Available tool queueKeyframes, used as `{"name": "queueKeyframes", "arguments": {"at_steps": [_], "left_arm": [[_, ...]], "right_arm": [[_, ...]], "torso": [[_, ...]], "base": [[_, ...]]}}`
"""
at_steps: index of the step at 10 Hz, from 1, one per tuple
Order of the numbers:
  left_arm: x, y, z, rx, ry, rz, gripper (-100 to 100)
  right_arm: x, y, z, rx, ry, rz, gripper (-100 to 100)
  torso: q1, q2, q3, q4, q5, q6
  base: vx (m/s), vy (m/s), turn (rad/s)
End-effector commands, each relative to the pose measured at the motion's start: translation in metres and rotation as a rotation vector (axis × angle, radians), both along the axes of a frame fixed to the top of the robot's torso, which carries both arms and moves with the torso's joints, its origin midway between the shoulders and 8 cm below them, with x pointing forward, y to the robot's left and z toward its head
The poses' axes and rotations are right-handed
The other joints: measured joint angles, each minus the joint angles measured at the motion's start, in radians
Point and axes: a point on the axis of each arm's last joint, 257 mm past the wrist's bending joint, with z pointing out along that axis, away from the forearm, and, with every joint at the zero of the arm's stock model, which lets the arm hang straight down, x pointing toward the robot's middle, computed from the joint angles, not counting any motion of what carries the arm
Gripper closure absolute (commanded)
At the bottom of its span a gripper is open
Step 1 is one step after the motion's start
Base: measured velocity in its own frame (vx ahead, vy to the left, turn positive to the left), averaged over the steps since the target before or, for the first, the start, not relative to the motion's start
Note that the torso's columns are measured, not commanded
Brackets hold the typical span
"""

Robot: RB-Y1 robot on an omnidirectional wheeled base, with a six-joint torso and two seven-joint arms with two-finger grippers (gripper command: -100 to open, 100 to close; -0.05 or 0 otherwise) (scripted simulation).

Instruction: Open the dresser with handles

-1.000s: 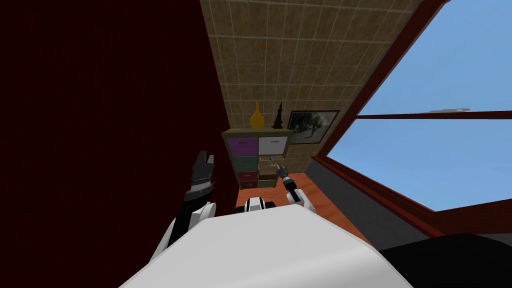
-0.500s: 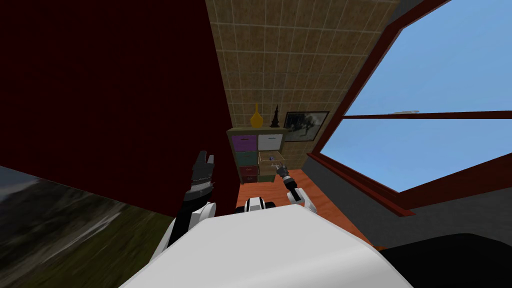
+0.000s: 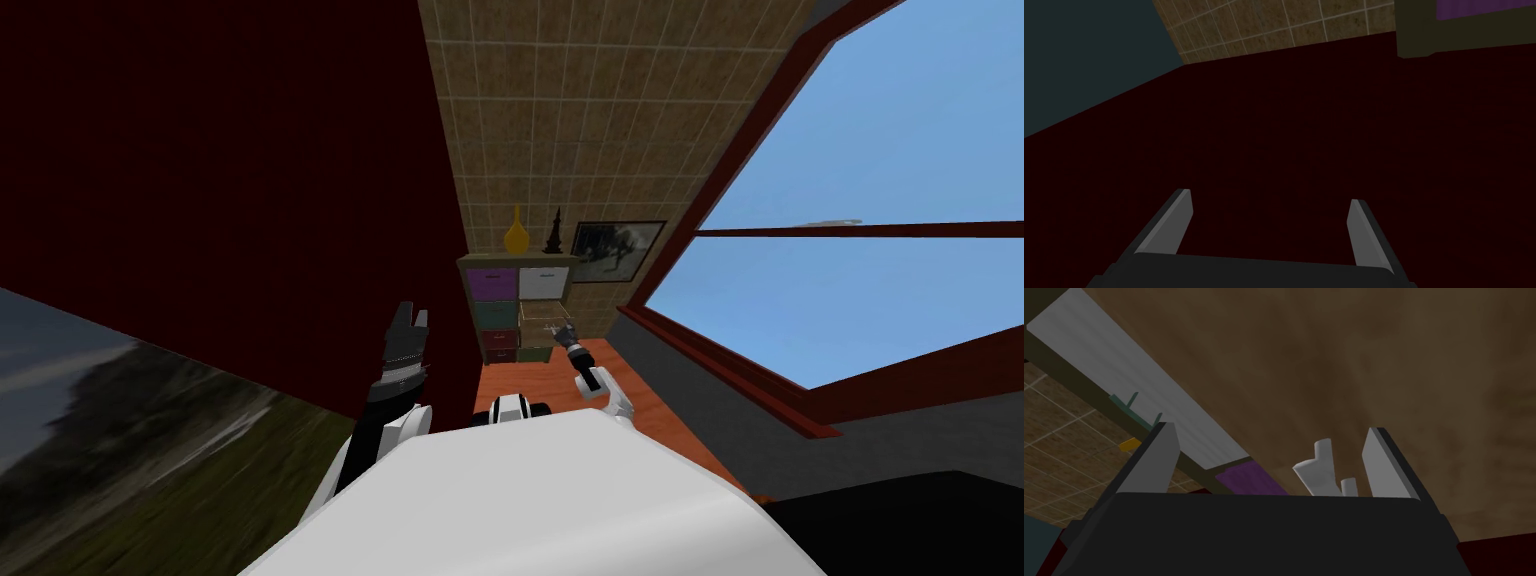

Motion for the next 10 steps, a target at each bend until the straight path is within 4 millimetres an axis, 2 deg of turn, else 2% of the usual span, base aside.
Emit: {"name": "queueKeyframes", "arguments": {"at_steps": [1,3,4,5,10], "left_arm": [[0.0,0.0,0.0,0.0,0.0,0.0,0],[0.0,0.0,0.0,0.0,0.0,0.0,0],[0.0,0.0,0.0,0.0,0.0,0.0,0],[0.0,0.0,0.0,0.0,0.0,0.0,0],[0.0,0.0,0.0,0.0,0.0,0.0,0]], "right_arm": [[0.011,-0.01,0.017,0.002,-0.003,-0.015,-100],[0.02,-0.016,0.03,0.003,-0.006,-0.027,-100],[0.016,-0.014,0.018,0.002,0.011,-0.025,-100],[0.016,-0.015,0.016,0.004,0.016,-0.029,0],[0.015,-0.016,0.009,0.004,0.03,-0.033,0]], "torso": [[0.0,-0.001,-0.001,0.0,0.0,0.0],[0.001,0.002,0.001,0.003,0.002,0.002],[0.003,0.005,0.002,0.005,0.003,0.002],[0.002,0.004,0.002,0.003,0.002,0.002],[0.0,0.0,-0.001,-0.001,0.0,0.001]], "base": [[-0.063,0.005,0.049],[-0.06,0.016,0.051],[-0.018,0.006,0.011],[0.0,0.0,0.0],[0.0,0.0,0.0]]}}
